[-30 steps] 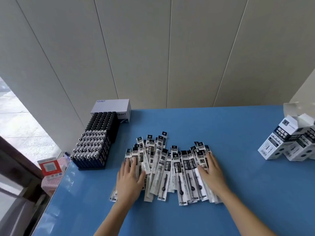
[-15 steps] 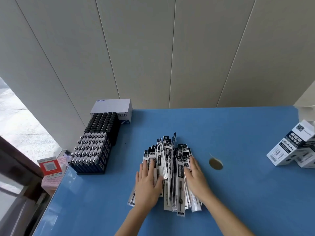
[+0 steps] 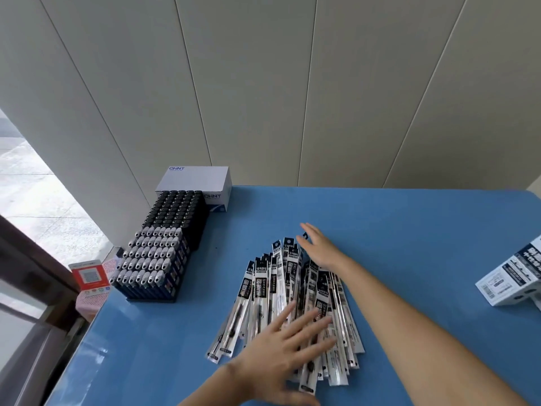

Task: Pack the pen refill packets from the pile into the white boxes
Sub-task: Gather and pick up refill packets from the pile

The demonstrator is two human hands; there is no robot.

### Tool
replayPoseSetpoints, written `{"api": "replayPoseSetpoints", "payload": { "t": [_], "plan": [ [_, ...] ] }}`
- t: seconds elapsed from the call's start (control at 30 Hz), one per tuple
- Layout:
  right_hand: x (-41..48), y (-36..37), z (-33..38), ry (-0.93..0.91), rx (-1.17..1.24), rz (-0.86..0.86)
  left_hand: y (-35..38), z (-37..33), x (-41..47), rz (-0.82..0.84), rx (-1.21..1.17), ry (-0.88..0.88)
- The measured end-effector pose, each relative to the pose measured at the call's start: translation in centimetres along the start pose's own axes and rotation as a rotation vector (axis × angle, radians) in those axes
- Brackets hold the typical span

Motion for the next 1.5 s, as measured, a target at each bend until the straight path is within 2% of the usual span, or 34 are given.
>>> {"api": "replayPoseSetpoints", "payload": {
  "t": [0.17, 0.43, 0.57, 0.7, 0.93, 1.13, 1.37, 1.5],
  "plan": [
    [1.2, 3.1, 0.3, 0.010, -0.122, 0.146, 1.1, 0.8, 0.5, -0.008, 0.019, 0.042],
    [0.6, 3.2, -0.1, -0.026, -0.334, 0.159, 1.3, 2.2, 0.6, 0.080, 0.059, 0.009],
    [2.9, 1.9, 2.3, -0.066, -0.261, 0.032, 1.0, 1.4, 0.0, 0.033, 0.102, 0.021],
    [3.7, 3.9, 2.8, -0.104, -0.219, 0.170, 1.4, 1.8, -0.4, 0.023, 0.124, -0.012],
    [2.1, 4.6, 2.0, -0.203, -0.223, 0.224, 1.9, 3.6, -0.9, 0.044, 0.116, -0.062],
    [2.9, 4.2, 4.1, -0.201, -0.082, 0.134, 1.8, 3.3, -1.2, -0.013, 0.072, -0.097],
    [1.5, 7.8, 4.9, -0.231, -0.174, 0.249, 2.2, 3.8, -1.0, 0.006, 0.088, -0.043],
    [1.4, 7.6, 5.1, -0.242, -0.125, 0.192, 1.2, 4.4, -1.6, 0.011, 0.093, -0.041]
  ]
}}
Point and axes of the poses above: each hand's wrist, its own x-axis towards the middle knuckle, its own y-axis out of the palm, z = x × y, the point moved 5 cm from there along x, towards the middle knuckle, and after that the axes turned 2 degrees about -z, right-handed, at the moved point
